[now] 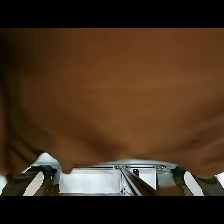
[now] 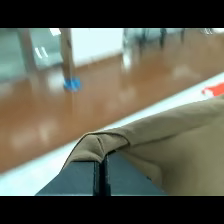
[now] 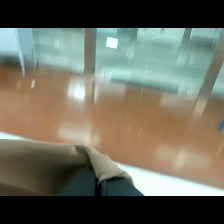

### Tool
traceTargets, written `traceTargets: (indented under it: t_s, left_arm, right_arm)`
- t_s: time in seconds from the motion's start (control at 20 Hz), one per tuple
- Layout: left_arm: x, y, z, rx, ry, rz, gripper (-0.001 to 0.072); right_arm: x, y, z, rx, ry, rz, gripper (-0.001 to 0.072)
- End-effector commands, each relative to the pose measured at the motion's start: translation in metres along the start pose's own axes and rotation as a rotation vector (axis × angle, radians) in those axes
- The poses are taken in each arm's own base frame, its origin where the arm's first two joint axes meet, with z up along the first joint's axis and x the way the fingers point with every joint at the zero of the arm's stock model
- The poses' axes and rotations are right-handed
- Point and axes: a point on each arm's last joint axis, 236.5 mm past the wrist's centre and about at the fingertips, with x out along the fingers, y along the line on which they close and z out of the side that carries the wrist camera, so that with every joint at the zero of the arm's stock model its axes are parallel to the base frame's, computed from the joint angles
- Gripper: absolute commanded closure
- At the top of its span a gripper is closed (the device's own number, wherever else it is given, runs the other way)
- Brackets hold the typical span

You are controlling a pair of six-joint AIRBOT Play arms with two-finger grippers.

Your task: Fold the shirts.

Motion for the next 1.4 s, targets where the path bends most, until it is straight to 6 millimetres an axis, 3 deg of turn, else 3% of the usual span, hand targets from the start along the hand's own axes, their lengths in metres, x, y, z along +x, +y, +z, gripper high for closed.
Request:
traceTargets:
  t_s: [0.0,0.2,0.3,0.45,0.65,0.8,0.95,1.0,1.05,1.1,1.25,1.35]
  left_arm:
    - [0.052,0.040,-0.075,-0.175,0.205,-0.021,0.0683]
    - [0.131,0.088,-0.164,-0.394,0.358,-0.087,0.0683]
    - [0.170,0.114,-0.190,-0.470,0.375,-0.065,0.0683]
    - [0.231,0.143,-0.228,-0.548,0.393,-0.039,0.0682]
    - [0.300,0.175,-0.281,-0.616,0.381,0.042,0.0682]
    - [0.329,0.187,-0.321,-0.655,0.411,0.080,0.0682]
    - [0.341,0.180,-0.359,-0.715,0.489,0.055,0.0676]
    - [0.340,0.180,-0.364,-0.723,0.505,0.051,0.0579]
    - [0.338,0.181,-0.366,-0.728,0.514,0.048,0.0290]
    - [0.332,0.184,-0.365,-0.739,0.524,0.045,0.0009]
    - [0.282,0.202,-0.373,-0.763,0.681,0.004,0.0004]
    - [0.219,0.227,-0.401,-0.857,0.863,0.068,0.0004]
  right_arm:
    - [0.039,-0.015,-0.057,0.074,0.188,0.014,0.0688]
    - [0.112,-0.050,-0.162,0.196,0.458,-0.001,0.0689]
    - [0.151,-0.087,-0.218,0.235,0.584,-0.083,0.0689]
    - [0.212,-0.117,-0.270,0.308,0.688,-0.109,0.0689]
    - [0.299,-0.116,-0.328,0.531,0.711,-0.017,0.0689]
    - [0.352,-0.110,-0.361,0.734,0.675,0.044,0.0689]
    - [0.380,-0.099,-0.397,0.918,0.700,0.092,0.0688]
    - [0.385,-0.095,-0.405,0.968,0.710,0.106,0.0593]
    - [0.386,-0.094,-0.408,1.002,0.714,0.117,0.0236]
    - [0.384,-0.095,-0.407,1.011,0.719,0.125,0.0090]
    - [0.347,-0.116,-0.399,0.984,0.770,0.154,0.0090]
    - [0.298,-0.140,-0.404,0.954,0.871,0.142,0.0093]
